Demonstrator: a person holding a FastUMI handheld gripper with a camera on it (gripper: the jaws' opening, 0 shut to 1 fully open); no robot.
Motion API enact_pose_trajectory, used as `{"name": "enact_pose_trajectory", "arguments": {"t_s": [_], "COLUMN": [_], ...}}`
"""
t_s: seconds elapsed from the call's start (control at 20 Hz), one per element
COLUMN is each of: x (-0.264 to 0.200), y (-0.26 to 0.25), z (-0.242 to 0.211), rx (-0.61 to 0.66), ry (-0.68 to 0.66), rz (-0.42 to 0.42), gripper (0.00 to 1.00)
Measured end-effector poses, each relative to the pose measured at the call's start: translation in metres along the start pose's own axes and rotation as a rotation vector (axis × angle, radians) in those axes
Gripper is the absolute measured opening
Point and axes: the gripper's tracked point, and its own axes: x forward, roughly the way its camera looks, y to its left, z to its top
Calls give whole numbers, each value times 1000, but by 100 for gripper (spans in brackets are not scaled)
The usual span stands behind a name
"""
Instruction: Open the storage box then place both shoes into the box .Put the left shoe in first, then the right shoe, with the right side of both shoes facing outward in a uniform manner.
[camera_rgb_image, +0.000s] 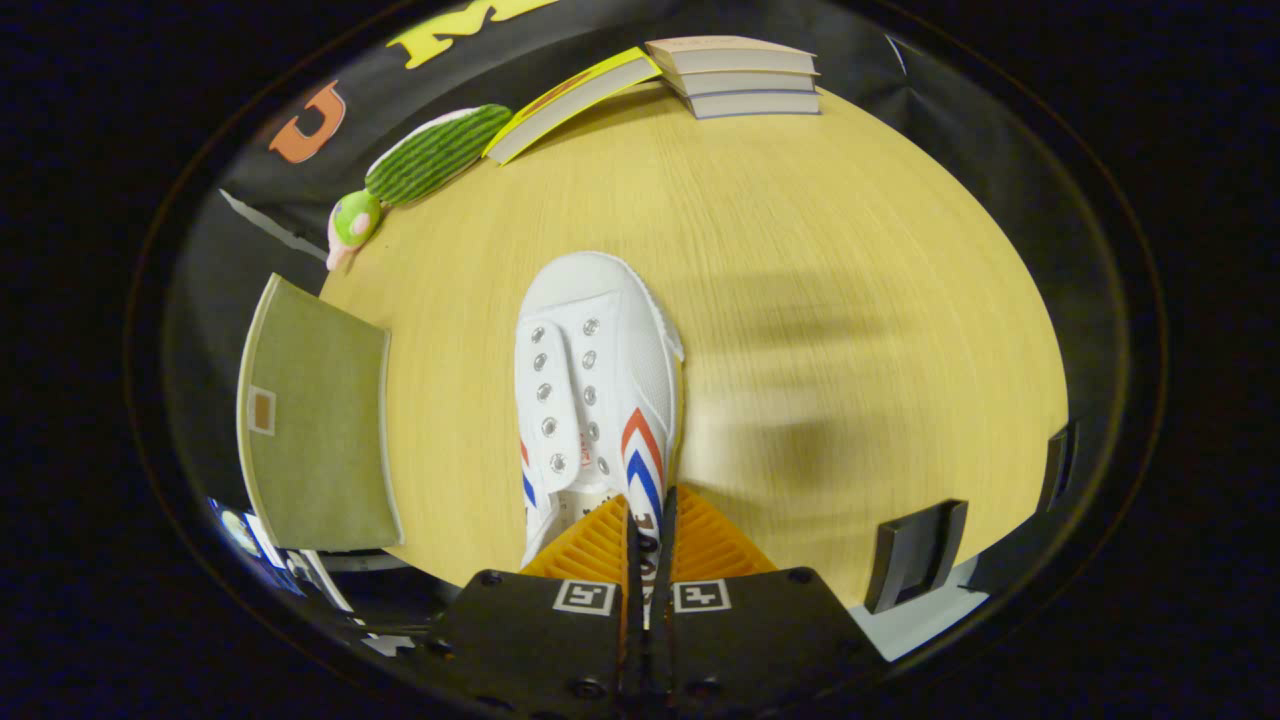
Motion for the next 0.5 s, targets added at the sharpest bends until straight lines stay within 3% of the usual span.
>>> {"name": "enact_pose_trajectory", "arguments": {"t_s": [0.2, 0.5], "x": [-10, -81], "y": [20, 85], "z": [-1, 4], "rx": [143, 177], "ry": [1, -102], "rz": [120, 181], "gripper": [6, 6]}}
